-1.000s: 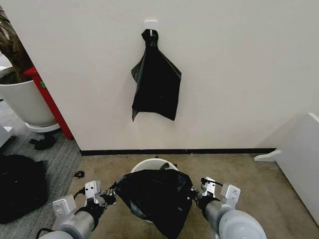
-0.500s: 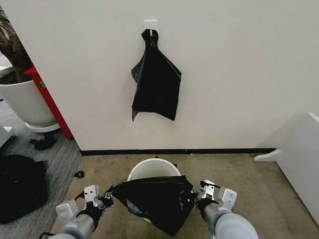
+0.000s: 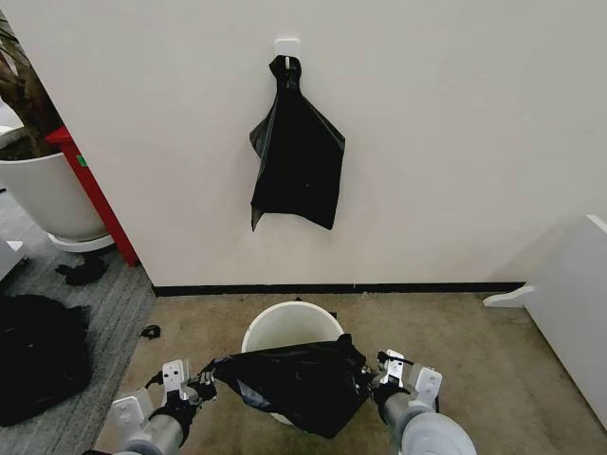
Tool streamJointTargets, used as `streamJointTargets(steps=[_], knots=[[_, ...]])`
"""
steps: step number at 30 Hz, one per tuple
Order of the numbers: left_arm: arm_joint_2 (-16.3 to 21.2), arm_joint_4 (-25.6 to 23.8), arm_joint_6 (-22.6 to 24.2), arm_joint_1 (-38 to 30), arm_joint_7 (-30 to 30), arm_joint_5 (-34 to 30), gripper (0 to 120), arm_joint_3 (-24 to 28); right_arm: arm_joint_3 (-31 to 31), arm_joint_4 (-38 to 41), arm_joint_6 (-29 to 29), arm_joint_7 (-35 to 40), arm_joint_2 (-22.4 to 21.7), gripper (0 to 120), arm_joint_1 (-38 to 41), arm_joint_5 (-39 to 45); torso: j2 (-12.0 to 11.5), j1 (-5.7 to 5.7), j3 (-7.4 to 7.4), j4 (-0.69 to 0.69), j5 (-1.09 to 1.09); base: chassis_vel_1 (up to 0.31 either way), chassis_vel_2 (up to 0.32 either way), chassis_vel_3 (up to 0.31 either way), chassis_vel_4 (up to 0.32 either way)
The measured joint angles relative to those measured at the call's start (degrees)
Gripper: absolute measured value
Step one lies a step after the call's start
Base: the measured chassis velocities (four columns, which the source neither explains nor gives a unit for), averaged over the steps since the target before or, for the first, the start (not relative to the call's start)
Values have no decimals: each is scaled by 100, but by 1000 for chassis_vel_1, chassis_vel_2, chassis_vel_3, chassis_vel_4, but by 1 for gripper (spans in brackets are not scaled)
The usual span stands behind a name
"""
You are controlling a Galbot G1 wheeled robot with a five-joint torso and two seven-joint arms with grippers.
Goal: Place the garbage bag over the trash bin.
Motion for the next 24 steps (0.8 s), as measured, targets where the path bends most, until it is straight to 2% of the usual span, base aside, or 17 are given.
streamJointTargets(steps=[9,13,24], knots=[[-67,290,-221,38,318,654,0,114,46,-233,453,-687,157,0,-178,-436,0,0,0,0,0,0,0,0,0],[-88,491,-454,94,579,1251,0,172,50,-387,747,-1116,254,0,-338,-765,0,0,0,0,0,0,0,0,0],[-96,872,-802,35,879,1970,0,263,76,-572,1030,-1212,340,0,-360,-883,0,0,0,0,0,0,0,0,0]])
